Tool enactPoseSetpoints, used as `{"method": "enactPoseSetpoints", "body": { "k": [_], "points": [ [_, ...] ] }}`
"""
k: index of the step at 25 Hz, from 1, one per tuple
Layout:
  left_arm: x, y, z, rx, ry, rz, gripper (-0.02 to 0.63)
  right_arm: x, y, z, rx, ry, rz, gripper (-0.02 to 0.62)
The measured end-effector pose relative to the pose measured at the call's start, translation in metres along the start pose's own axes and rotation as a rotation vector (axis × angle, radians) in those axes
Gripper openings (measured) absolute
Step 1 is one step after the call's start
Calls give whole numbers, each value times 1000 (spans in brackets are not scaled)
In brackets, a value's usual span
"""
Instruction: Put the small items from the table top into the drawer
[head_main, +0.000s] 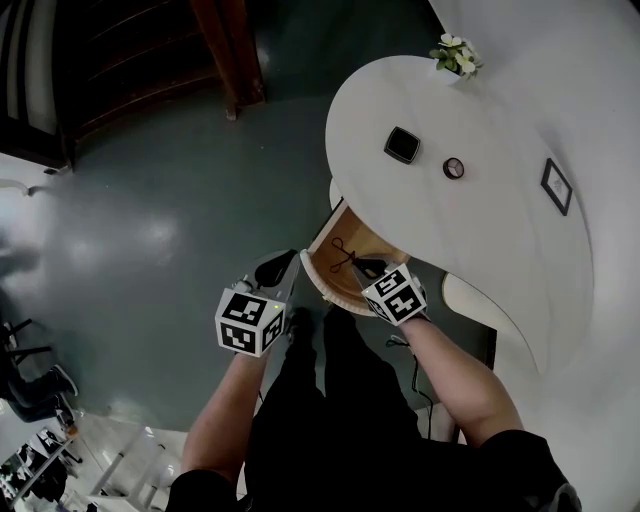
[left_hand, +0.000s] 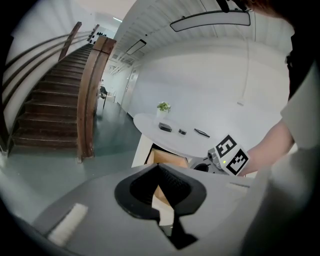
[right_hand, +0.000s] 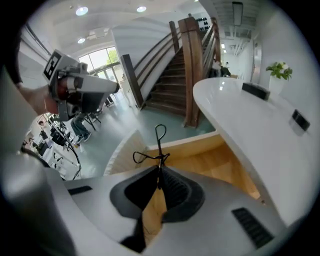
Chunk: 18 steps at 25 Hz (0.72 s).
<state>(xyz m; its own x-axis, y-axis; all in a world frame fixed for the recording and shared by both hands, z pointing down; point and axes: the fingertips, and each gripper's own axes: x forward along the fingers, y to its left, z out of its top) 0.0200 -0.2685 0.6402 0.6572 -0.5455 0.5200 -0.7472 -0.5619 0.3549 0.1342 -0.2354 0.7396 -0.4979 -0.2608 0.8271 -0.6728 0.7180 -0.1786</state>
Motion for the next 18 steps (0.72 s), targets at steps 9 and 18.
{"method": "enactPoseSetpoints", "body": {
  "k": [9,18],
  "points": [
    [1,8,-8,-12,20,22,11,50,-11,-38,-29,203,61,31],
    [4,15,-16,-31,27,42,11,87,-27,-61,-126,328,69,31]
  ]
}}
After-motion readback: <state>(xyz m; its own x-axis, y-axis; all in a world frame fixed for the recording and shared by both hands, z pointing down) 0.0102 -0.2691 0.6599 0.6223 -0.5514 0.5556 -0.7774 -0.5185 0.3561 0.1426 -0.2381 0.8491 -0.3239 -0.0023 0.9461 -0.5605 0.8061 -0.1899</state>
